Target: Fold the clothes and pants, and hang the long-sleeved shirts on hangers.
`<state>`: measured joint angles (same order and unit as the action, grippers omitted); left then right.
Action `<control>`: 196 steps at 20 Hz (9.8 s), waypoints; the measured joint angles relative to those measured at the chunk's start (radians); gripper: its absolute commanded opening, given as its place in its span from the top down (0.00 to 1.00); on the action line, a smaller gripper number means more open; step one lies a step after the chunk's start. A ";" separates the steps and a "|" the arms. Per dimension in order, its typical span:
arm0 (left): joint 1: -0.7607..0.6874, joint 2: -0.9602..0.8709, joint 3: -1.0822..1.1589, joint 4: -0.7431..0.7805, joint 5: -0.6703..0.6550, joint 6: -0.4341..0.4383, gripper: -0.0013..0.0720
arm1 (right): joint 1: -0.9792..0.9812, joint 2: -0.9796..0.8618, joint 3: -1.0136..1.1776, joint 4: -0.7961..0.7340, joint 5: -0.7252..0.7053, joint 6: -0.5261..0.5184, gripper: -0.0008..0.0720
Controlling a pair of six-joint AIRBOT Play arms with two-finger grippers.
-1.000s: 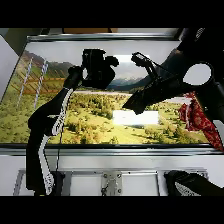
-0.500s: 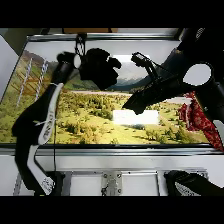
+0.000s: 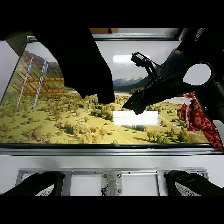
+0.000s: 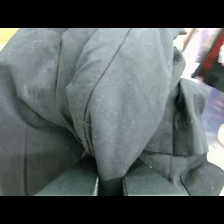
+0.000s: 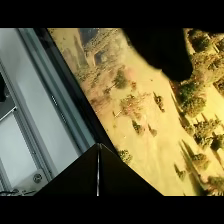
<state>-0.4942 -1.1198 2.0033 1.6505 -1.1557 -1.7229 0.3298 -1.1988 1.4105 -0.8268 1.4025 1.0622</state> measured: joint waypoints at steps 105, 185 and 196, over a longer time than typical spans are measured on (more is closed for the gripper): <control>0.586 0.166 -0.528 -0.313 0.096 -0.039 0.96 | -0.179 0.211 0.358 0.031 -0.365 0.120 0.97; 0.410 -0.065 -0.960 -0.472 0.124 0.086 0.15 | -0.179 0.016 0.318 -0.386 -0.253 0.375 0.97; 0.792 0.294 -0.856 -0.465 0.025 0.109 0.15 | 0.566 -0.248 0.245 -0.402 -0.387 0.571 0.09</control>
<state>0.2977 -0.8253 1.1477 1.1851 -1.1305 -1.6135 0.8959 -1.4464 1.6554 -1.2289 1.0153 1.6329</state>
